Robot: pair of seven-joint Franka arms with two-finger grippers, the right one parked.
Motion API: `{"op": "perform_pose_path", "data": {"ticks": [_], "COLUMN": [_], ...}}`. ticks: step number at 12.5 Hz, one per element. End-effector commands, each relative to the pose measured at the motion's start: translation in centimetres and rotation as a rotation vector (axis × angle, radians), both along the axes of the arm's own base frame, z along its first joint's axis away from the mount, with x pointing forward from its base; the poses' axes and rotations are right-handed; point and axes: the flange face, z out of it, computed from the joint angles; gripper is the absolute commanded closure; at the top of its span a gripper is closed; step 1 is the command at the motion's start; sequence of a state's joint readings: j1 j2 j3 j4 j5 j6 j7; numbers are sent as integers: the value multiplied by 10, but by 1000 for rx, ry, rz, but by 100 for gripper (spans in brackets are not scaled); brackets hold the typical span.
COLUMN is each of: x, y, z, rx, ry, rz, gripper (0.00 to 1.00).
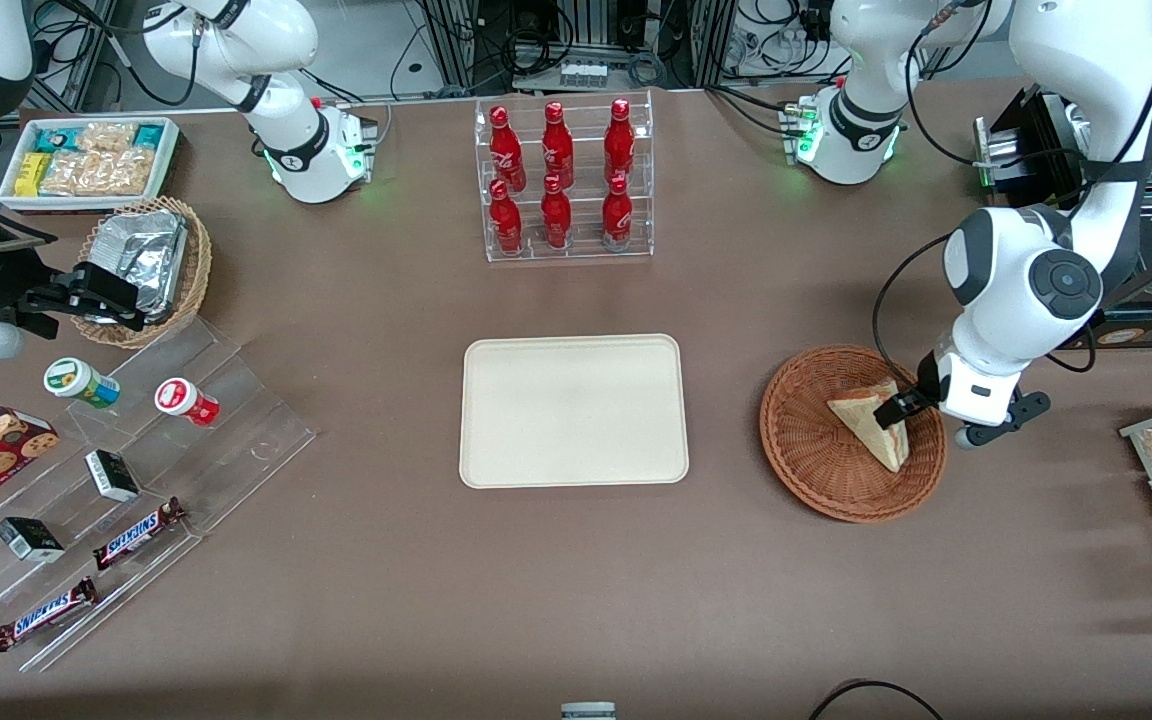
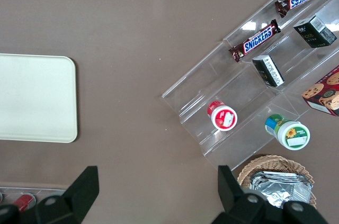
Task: Place sandwich from basket to tray
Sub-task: 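Lower the open left gripper over the wrapped sandwich in the basket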
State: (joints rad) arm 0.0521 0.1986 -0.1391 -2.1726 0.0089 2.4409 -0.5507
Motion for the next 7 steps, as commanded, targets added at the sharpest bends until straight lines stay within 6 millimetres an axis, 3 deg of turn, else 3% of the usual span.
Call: {"op": "perform_pose_path", "data": {"ticks": [1,7], "x": [-8,-24], "y": [-5,-7], "z": [-9,-31], "rx": [-7,-6], "ry": [0,5], "rz": [23,16], "gripper": [0,0]}}
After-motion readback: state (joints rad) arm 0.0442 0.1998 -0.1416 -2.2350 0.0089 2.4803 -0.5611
